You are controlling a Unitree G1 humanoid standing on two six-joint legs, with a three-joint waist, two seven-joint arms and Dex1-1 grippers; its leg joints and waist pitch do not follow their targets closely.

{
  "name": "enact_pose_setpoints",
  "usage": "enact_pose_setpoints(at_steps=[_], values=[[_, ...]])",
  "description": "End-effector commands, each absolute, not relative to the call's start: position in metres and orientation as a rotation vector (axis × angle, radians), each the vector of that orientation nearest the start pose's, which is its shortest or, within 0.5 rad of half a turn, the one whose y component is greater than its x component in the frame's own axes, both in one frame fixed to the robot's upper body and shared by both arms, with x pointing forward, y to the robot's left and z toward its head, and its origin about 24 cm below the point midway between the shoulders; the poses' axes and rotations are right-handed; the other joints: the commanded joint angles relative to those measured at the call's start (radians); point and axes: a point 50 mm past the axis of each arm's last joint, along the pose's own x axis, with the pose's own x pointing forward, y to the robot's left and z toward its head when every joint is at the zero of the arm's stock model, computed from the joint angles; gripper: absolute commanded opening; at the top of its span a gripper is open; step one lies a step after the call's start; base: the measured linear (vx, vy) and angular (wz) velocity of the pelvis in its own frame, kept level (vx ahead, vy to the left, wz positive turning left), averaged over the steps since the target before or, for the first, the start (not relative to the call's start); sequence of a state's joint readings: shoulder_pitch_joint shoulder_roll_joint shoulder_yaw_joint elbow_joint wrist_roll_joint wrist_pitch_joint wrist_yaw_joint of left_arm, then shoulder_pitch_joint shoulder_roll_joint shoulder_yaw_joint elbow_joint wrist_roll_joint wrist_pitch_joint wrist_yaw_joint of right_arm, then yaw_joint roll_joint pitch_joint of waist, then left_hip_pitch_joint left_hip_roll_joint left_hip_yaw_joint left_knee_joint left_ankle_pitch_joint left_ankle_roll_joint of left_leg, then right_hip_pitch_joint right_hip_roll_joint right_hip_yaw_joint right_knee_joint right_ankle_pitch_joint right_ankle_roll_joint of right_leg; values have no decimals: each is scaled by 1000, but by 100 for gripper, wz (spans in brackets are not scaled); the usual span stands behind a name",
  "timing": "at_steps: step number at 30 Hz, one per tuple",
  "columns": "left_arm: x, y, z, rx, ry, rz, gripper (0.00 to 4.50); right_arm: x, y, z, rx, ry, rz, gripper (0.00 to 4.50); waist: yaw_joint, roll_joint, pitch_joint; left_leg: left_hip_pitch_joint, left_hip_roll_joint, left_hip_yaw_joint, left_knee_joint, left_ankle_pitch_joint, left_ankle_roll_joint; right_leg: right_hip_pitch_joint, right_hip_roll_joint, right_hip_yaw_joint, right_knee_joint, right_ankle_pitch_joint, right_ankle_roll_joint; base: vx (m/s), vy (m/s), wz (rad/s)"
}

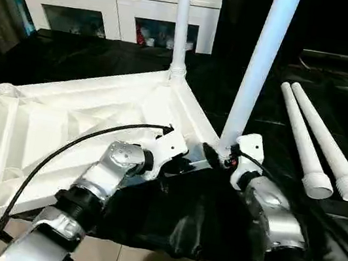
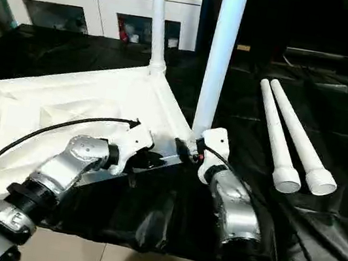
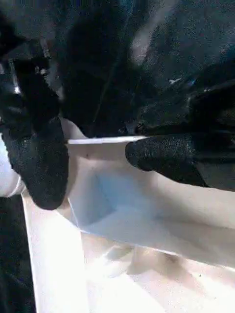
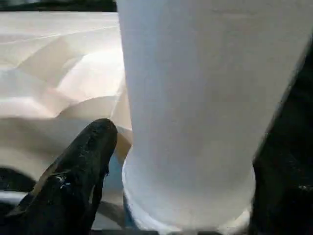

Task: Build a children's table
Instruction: Rotate leg to tighten

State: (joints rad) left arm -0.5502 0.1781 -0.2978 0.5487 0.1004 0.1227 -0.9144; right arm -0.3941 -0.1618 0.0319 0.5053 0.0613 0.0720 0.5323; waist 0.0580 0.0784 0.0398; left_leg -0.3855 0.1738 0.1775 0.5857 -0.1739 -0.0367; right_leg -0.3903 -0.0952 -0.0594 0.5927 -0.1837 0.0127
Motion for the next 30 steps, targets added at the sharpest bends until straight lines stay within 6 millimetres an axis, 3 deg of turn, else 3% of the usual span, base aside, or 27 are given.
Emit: enact_pose_setpoints(at_steps=[1, 4, 5, 10, 12, 13, 15, 20, 23, 28, 30], values=[[307, 72, 51, 376, 257, -1298, 0, 312, -130, 38, -92, 200, 789, 383, 3, -22, -55, 12, 50, -20, -81, -321, 37, 32, -59, 39, -83, -317, -189, 0, 0, 0], [307, 83, 52, 379, 272, -1322, 0, 305, -139, 40, -139, 223, 925, 383, 10, -21, -60, 8, 50, -16, -71, -237, 70, 35, -56, 36, -69, -204, -222, 0, 0, 0], [307, 85, 52, 382, 275, -1327, 0, 303, -141, 40, -155, 229, 958, 383, 13, -16, -65, 5, 50, -15, -66, -197, 85, 40, -56, 34, -61, -151, -237, 0, 0, 0], [303, 98, 53, 394, 293, -1392, 0, 289, -149, 42, -208, 272, 1172, 383, 23, -11, -69, 4, 55, -12, -54, -145, 134, 36, -50, 28, -47, -29, -280, 0, 0, 0], [302, 102, 53, 401, 304, -1417, 0, 286, -152, 44, -212, 291, 1238, 383, 27, -11, -67, 5, 56, -11, -55, -168, 133, 34, -50, 28, -49, -56, -281, 0, 0, 0], [302, 106, 53, 409, 316, -1431, 0, 284, -154, 46, -206, 309, 1278, 357, 29, -8, -66, 8, 57, -12, -58, -190, 122, 34, -51, 28, -51, -81, -281, 0, 0, 0], [302, 111, 52, 422, 336, -1450, 0, 282, -157, 49, -210, 320, 1331, 350, 31, -8, -64, 11, 59, -12, -61, -233, 104, 32, -51, 30, -55, -126, -277, 0, 0, 0], [303, 118, 55, 427, 350, -1473, 0, 280, -157, 52, -228, 338, 1400, 311, 34, -6, -66, 12, 58, -13, -63, -234, 80, 34, -53, 30, -53, -127, -280, 0, 0, 0], [303, 120, 55, 427, 354, -1479, 0, 279, -157, 51, -232, 344, 1415, 282, 33, -7, -67, 9, 57, -13, -61, -220, 83, 36, -54, 30, -52, -112, -281, 0, 0, 0], [305, 115, 53, 405, 345, -1438, 0, 276, -151, 47, -190, 325, 1384, 274, 35, -6, -68, 10, 58, -13, -60, -209, 88, 35, -53, 29, -49, -93, -287, 0, 0, 0], [305, 113, 53, 405, 344, -1422, 0, 276, -150, 46, -175, 320, 1366, 272, 38, -12, -67, 9, 58, -12, -60, -203, 91, 35, -54, 30, -50, -101, -287, 0, 0, 0]])
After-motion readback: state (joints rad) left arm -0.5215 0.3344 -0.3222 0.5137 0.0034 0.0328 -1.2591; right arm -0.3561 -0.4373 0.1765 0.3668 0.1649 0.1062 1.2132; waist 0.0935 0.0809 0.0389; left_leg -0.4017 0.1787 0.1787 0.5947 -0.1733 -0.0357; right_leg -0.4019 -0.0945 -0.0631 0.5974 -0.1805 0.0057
